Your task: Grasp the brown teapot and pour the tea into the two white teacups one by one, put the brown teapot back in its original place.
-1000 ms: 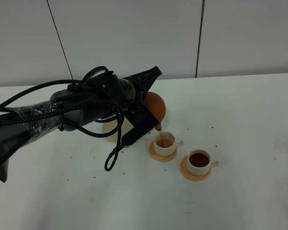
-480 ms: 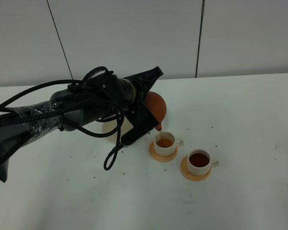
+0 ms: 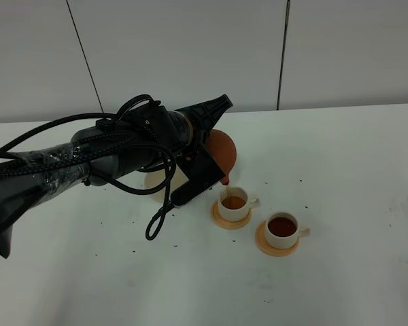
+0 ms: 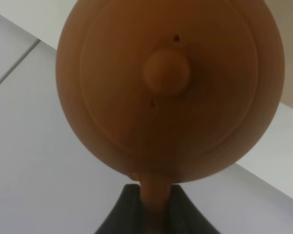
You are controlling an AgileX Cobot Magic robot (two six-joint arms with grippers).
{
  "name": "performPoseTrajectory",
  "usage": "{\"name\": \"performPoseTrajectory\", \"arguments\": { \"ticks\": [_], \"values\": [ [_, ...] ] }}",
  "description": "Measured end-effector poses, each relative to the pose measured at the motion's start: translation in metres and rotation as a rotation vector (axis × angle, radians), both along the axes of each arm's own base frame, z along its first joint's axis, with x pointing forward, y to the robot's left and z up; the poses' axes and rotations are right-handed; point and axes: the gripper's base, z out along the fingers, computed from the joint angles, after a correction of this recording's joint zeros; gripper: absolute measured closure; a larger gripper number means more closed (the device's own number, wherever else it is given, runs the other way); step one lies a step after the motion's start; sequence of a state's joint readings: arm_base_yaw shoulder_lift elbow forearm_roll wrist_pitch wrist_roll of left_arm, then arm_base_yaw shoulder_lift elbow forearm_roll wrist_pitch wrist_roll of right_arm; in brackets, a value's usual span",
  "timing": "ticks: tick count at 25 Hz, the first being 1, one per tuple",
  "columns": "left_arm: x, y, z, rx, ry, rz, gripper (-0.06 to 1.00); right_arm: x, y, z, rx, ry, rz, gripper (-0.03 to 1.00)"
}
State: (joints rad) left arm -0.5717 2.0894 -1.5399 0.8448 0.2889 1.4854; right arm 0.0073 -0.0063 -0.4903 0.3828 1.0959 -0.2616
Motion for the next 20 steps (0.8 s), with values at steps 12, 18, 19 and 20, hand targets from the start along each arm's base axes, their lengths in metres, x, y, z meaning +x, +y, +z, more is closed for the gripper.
{"name": "performPoseTrajectory", "arguments": {
  "ticks": [12,18,19,20],
  "values": [
    [0.0001,-0.0005,0.0002,-0.002,-0.003,-0.006,0.78,0.0000,0.0000,0.0000,0.000,0.000,0.000,0.72],
    [0.0002,-0.0011,0.0005,0.011,-0.009,-0.025,0.78,0.0000,0.0000,0.0000,0.000,0.000,0.000,0.72],
    [0.0002,-0.0011,0.0005,0.012,-0.009,-0.026,0.78,0.0000,0.0000,0.0000,0.000,0.000,0.000,0.72],
    [0.0002,-0.0012,0.0005,0.011,-0.010,-0.028,0.78,0.0000,0.0000,0.0000,0.000,0.000,0.000,0.72]
  ]
}}
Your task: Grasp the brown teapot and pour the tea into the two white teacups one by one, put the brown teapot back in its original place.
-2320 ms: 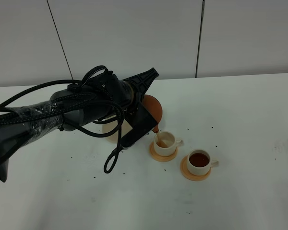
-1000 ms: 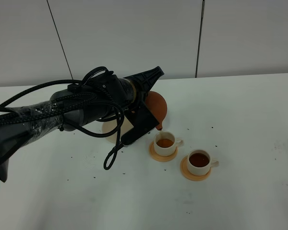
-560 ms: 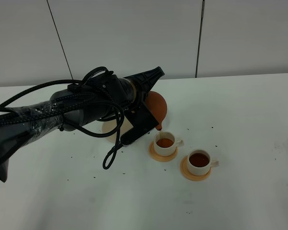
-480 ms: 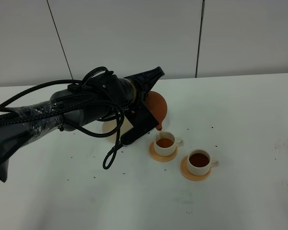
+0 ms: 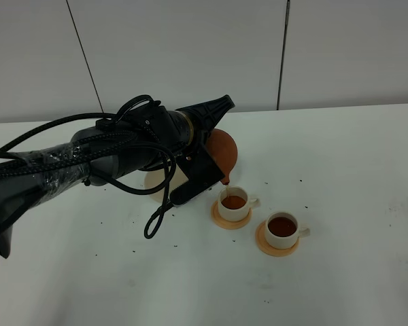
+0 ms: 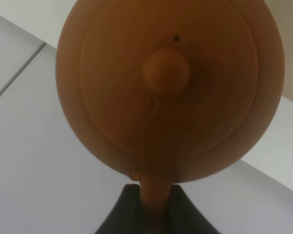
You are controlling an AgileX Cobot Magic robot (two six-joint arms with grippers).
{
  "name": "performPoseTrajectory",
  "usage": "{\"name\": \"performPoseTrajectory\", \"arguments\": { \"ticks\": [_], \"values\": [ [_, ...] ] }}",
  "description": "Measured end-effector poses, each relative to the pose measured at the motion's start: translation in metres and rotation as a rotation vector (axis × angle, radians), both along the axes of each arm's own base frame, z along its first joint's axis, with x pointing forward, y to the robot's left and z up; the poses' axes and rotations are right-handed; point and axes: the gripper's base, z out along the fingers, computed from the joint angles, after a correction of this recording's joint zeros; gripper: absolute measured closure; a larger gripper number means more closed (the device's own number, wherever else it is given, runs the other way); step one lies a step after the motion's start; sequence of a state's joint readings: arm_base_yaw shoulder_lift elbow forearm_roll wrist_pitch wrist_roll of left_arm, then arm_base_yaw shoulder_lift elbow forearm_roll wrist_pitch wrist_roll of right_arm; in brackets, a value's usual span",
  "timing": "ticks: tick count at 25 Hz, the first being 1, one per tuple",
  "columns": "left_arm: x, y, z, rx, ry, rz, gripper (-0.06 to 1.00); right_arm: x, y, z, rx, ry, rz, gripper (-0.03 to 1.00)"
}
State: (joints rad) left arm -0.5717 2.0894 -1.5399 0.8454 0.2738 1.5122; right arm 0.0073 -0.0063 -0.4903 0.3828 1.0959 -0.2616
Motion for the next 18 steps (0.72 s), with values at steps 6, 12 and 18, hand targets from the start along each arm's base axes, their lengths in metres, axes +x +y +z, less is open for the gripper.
{"name": "performPoseTrajectory", "arguments": {
  "ticks": [6,12,18],
  "values": [
    [-0.0001,-0.0012,0.0004,0.013,-0.008,-0.024,0.78,0.0000,0.0000,0.0000,0.000,0.000,0.000,0.72],
    [-0.0008,-0.0017,-0.0031,0.030,-0.007,-0.049,0.78,0.0000,0.0000,0.0000,0.000,0.000,0.000,0.72],
    [-0.0006,-0.0031,-0.0025,0.034,-0.018,-0.073,0.78,0.0000,0.0000,0.0000,0.000,0.000,0.000,0.72]
  ]
}}
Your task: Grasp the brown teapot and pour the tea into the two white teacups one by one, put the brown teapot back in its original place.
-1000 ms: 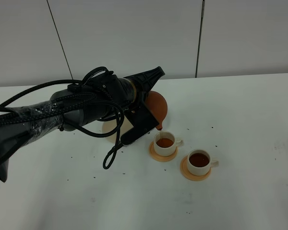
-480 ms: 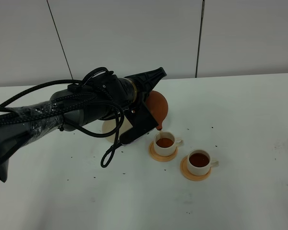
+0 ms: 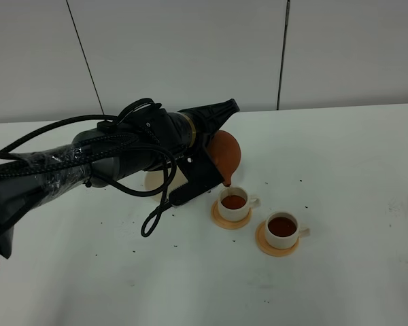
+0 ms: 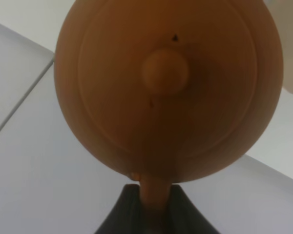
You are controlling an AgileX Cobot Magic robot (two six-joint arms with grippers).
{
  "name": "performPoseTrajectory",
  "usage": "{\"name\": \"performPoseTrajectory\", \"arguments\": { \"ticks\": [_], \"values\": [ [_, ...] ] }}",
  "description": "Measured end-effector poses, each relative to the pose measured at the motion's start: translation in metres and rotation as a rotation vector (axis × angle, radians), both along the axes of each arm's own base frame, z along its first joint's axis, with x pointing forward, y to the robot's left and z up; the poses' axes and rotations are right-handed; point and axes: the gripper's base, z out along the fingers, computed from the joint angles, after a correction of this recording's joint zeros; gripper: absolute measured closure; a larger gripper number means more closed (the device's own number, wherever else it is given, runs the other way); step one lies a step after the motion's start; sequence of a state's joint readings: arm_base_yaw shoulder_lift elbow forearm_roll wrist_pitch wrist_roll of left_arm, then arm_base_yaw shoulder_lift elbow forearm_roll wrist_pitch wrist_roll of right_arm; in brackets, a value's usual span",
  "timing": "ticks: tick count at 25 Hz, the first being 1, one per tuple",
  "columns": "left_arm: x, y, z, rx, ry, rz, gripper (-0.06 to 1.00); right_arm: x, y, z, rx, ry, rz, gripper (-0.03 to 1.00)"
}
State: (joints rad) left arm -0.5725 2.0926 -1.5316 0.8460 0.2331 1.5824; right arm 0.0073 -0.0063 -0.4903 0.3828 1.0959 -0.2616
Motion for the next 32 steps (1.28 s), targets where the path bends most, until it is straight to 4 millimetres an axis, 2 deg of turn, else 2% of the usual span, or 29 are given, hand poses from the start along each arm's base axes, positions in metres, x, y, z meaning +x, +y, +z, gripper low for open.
{"name": "performPoseTrajectory", "arguments": {
  "ticks": [23,32],
  "values": [
    [0.000,-0.002,0.001,-0.008,-0.012,-0.025,0.78,0.000,0.000,0.000,0.000,0.000,0.000,0.72],
    [-0.005,-0.011,0.001,-0.008,-0.017,-0.057,0.78,0.000,0.000,0.000,0.000,0.000,0.000,0.72]
  ]
}}
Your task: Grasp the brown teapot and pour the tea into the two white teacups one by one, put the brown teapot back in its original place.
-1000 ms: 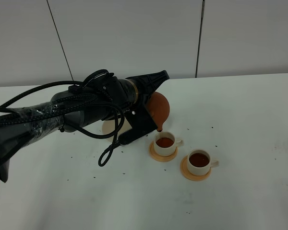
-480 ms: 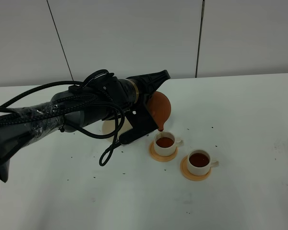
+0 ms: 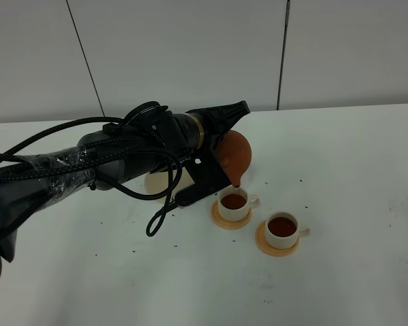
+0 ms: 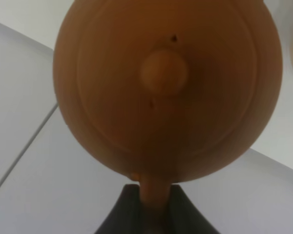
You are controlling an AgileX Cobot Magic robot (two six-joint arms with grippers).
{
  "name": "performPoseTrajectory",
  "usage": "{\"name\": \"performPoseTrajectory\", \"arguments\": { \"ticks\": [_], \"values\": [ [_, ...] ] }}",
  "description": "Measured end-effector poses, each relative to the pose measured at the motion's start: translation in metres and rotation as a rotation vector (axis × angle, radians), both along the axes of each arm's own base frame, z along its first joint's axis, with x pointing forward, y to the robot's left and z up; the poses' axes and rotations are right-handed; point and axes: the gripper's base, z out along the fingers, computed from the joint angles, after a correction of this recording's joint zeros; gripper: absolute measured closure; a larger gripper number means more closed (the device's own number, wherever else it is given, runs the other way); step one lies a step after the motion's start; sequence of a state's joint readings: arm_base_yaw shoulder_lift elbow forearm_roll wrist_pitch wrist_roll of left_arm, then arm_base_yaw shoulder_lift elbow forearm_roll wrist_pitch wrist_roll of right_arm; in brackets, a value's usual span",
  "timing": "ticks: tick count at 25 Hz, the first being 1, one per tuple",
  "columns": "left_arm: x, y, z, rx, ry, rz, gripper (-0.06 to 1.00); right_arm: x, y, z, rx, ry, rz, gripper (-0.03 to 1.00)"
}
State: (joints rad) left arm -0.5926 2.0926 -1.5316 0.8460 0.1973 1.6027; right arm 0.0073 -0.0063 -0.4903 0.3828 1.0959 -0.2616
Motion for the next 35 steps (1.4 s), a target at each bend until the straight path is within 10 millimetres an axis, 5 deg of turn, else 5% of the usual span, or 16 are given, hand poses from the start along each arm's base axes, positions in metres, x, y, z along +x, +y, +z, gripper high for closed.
{"name": "performPoseTrajectory", "arguments": {
  "ticks": [35],
  "values": [
    [0.001,-0.005,-0.013,0.048,-0.004,-0.067,0.78,0.000,0.000,0.000,0.000,0.000,0.000,0.72]
  ]
}}
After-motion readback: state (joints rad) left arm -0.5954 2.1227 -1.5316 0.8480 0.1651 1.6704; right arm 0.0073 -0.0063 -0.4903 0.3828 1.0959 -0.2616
